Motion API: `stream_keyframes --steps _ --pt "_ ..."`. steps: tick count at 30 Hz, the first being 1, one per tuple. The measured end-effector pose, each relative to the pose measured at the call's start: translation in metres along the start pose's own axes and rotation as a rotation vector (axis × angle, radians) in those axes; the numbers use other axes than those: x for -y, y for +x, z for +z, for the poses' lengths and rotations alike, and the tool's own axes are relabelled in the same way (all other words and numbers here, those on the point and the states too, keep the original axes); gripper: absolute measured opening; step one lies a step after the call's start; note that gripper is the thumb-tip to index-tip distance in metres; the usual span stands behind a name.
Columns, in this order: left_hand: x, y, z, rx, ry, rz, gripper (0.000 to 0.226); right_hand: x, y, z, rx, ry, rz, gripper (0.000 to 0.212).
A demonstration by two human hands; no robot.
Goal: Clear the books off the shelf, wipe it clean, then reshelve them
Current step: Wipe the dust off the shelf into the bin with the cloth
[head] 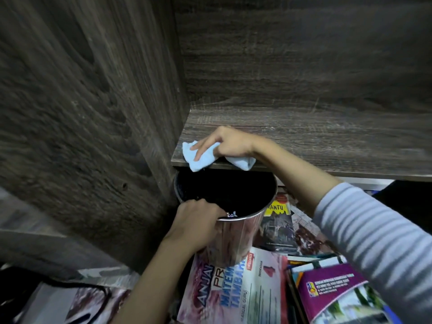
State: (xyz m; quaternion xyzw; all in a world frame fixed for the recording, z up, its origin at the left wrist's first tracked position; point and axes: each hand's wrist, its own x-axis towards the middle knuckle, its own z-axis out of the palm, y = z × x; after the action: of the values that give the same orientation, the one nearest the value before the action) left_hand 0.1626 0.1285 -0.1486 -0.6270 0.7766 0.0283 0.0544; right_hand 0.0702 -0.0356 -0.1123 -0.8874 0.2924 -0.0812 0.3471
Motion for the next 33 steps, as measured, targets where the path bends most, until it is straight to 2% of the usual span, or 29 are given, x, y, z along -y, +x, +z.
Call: stream_keyframes --steps 5,7,10,13,15,17,21,25,33 --pt "0.0 0.0 0.0 -0.003 0.007 0.005 0.029 0.005 -0.038 0.003 0.039 0.146 0.013 0.059" --pt "0.0 0.0 0.0 0.004 -0.001 0.002 0.03 0.003 -0.05 -0.003 -0.038 0.231 0.04 0.059" --pt "0.001 0.0 0.001 0.019 -0.008 -0.004 0.029 -0.012 -0.064 -0.021 -0.259 0.284 0.088 0.055" --pt "0.001 0.0 0.001 0.022 -0.015 -0.009 0.028 -0.04 -0.074 -0.036 -0.506 0.001 0.237 0.045" --pt "0.001 0.0 0.002 0.02 -0.008 -0.011 0.029 -0.054 -0.08 -0.036 -0.514 -0.215 0.441 0.045" --pt "0.0 0.001 0.002 0.019 0.002 -0.01 0.029 -0.057 -0.08 -0.029 -0.453 -0.315 0.541 0.05" --pt "-0.001 0.001 0.003 0.021 0.03 -0.016 0.028 -0.039 -0.065 -0.016 -0.369 -0.387 0.48 0.053" --pt "-0.002 0.001 0.003 0.008 0.044 -0.02 0.031 -0.022 -0.057 0.002 -0.31 -0.375 0.344 0.055" --pt "-0.015 0.004 -0.001 -0.032 0.035 -0.011 0.038 -0.01 -0.082 0.029 -0.338 -0.237 0.146 0.053"
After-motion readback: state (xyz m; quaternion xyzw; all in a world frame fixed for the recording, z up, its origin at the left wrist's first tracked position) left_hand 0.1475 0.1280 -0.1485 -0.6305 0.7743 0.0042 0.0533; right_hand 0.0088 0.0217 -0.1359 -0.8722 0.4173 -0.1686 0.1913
